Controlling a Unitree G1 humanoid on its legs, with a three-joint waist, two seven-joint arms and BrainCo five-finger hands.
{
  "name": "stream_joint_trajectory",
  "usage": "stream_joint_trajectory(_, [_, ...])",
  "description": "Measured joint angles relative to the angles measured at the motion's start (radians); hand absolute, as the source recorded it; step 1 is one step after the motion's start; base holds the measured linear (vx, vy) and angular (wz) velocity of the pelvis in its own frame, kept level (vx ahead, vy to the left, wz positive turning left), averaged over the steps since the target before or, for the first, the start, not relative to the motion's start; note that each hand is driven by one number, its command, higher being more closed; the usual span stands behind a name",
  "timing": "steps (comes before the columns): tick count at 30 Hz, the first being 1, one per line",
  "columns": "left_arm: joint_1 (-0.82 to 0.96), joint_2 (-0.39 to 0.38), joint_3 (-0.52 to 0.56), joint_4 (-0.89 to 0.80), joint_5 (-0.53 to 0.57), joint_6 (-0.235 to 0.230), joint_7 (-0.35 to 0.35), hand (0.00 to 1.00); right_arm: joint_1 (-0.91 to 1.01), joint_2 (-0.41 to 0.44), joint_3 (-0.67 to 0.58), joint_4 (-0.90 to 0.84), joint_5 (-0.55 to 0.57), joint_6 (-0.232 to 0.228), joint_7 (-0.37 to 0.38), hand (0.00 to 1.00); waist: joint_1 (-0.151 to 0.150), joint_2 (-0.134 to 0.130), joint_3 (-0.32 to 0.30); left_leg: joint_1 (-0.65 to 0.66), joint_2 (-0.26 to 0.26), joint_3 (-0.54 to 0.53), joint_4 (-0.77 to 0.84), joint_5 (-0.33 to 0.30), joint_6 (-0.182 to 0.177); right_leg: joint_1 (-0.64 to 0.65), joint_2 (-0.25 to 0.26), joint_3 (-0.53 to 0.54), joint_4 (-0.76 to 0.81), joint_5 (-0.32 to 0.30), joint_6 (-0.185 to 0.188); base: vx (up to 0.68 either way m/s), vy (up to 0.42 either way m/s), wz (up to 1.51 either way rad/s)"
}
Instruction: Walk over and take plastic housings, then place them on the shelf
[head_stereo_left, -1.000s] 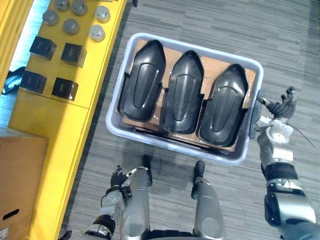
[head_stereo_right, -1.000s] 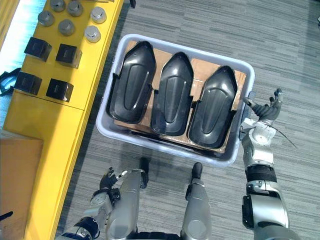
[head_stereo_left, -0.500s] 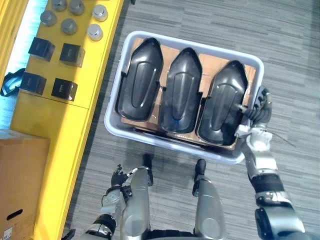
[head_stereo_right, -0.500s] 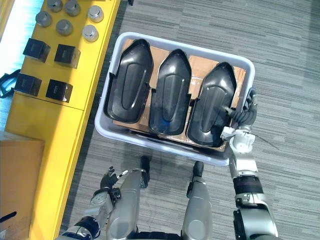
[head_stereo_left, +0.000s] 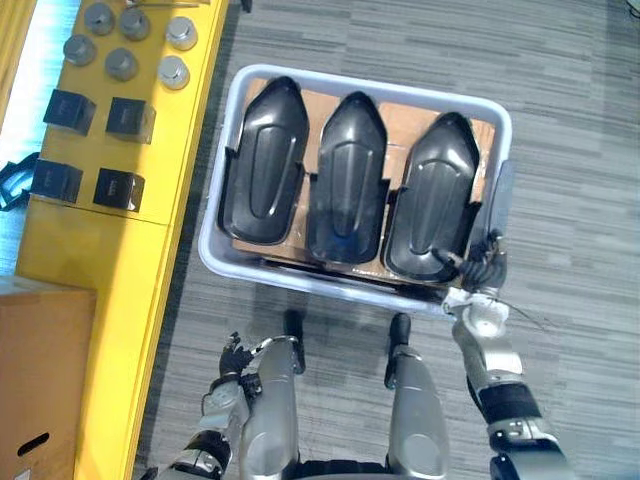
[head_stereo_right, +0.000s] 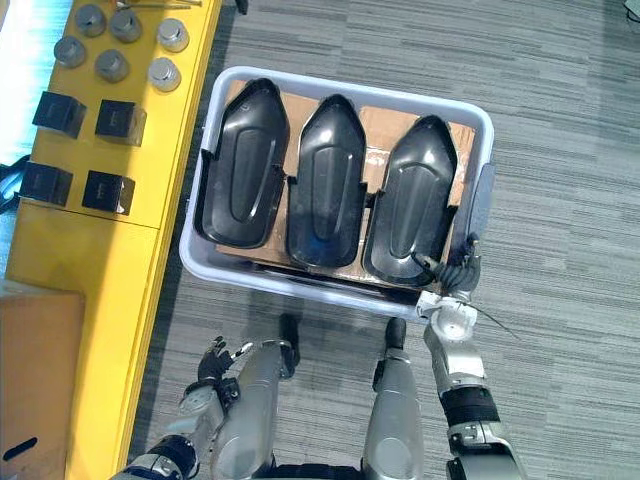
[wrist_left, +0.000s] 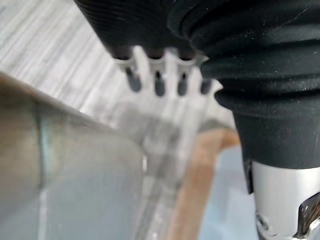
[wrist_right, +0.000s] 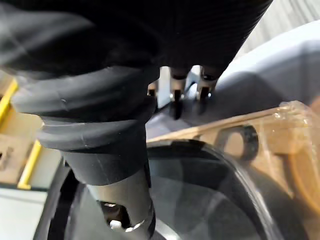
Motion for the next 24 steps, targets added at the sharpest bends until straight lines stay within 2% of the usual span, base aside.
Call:
stream_joint_trajectory(2, [0.0,0.0,0.0,0.001,-0.025,0.0,0.002,0.0,-0.018,0.005,0.0,0.052,0.0,0.031,0.002,1.0,0.001,0.0,0.0,0.0,0.0,0.0,0.0,0.0,0.0,0.0,0.0,0.0,0.0,0.0,0.0,0.0,0.0,0.0])
stream_joint_trajectory(6, [0.001,0.004,-0.001,0.003,-0.033,0.0,0.005,0.0,-0.093,-0.01,0.0,0.154,-0.004,0.041,0.005,1.0,0.001,-0.005,-0.003,0.001,-0.002,-0.004,0.0,0.003,0.0,0.001,-0.002,-0.004,0.007,0.0,0.0,0.0,0.0,0.01])
stream_joint_trajectory(9, [0.0,0.003,-0.001,0.003,-0.033,0.0,0.004,0.0,-0.189,-0.052,0.0,0.261,-0.011,0.052,0.007,1.0,0.007,-0.005,-0.003,0.001,-0.006,-0.011,-0.001,0.011,0.001,0.002,-0.006,-0.008,0.013,0.0,0.0,-0.03,-0.001,0.07])
stream_joint_trajectory(13, [-0.005,0.001,-0.001,0.015,-0.033,0.0,0.0,0.0,-0.287,-0.117,0.001,0.383,-0.05,0.093,0.03,1.0,0.015,-0.004,-0.003,-0.012,-0.018,-0.04,-0.001,0.022,0.002,0.009,-0.015,-0.042,0.017,-0.001,0.0,-0.05,-0.001,0.22])
stream_joint_trajectory(17, [-0.029,-0.006,0.0,0.031,-0.054,0.001,-0.008,0.0,-0.309,-0.167,0.0,0.442,-0.099,0.116,0.032,1.0,0.041,-0.003,-0.004,-0.033,-0.022,-0.064,0.003,0.033,0.004,0.006,-0.018,-0.061,0.022,-0.001,-0.001,-0.02,-0.001,0.19])
stream_joint_trajectory(24, [-0.029,-0.012,0.004,0.024,-0.052,0.002,-0.016,0.0,-0.33,-0.208,0.014,0.453,-0.208,0.123,0.025,1.0,0.04,0.004,-0.007,-0.034,-0.022,-0.065,0.019,0.033,0.005,0.007,-0.016,-0.062,0.029,-0.002,-0.002,0.0,0.001,0.01])
